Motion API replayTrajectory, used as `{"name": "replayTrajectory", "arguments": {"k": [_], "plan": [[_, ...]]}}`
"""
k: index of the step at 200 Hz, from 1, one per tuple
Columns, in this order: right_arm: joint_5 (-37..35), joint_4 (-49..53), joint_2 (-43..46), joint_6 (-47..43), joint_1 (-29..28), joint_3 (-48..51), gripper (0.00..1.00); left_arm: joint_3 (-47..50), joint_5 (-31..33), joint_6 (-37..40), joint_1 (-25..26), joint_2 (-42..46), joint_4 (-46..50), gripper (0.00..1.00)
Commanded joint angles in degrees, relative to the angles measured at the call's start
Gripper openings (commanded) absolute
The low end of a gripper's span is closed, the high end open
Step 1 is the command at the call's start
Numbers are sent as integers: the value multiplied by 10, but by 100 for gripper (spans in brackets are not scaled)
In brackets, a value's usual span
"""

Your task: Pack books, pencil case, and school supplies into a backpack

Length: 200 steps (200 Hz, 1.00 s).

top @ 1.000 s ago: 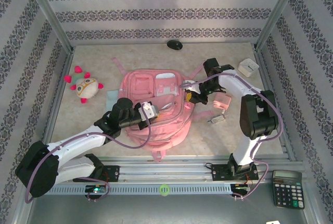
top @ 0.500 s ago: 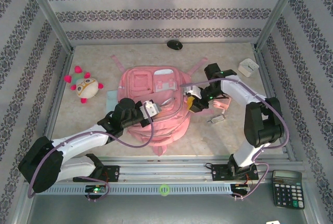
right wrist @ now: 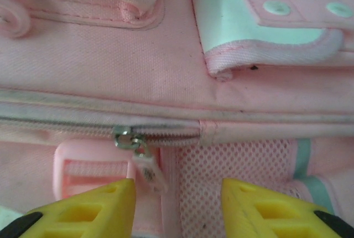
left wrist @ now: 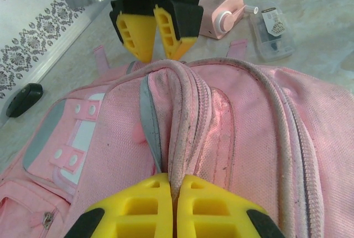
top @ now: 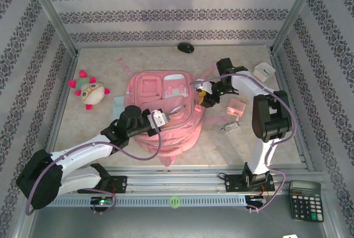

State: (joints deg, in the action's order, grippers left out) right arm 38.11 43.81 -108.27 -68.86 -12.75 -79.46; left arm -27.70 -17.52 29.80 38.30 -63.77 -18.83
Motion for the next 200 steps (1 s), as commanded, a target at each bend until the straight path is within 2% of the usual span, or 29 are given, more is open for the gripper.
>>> {"name": "replayTrajectory", "arguments": {"k": [1, 48, 69, 95, 124, 153, 200], "plan": [[-7, 4, -20, -24, -14, -23, 45, -14, -17, 17, 5, 23, -24, 0], [26, 39, -42, -41, -32, -35, 47, -12, -15, 15, 4, 22, -31, 0], [37, 64, -57, -37, -36, -48, 42, -9, -16, 11, 4, 19, -40, 0], [51, 88, -64, -14, -31, -68, 24, -10, -10, 5, 4, 15, -46, 0], [73, 97, -32, 18, -22, -62, 0, -16, 51, -1, 5, 5, -36, 0], [83, 112, 8, 41, -21, -41, 0, -11, 90, 4, 6, 6, -35, 0], [66, 166, 4, 96, -33, -55, 0, -14, 92, 15, 6, 9, -28, 0]]}}
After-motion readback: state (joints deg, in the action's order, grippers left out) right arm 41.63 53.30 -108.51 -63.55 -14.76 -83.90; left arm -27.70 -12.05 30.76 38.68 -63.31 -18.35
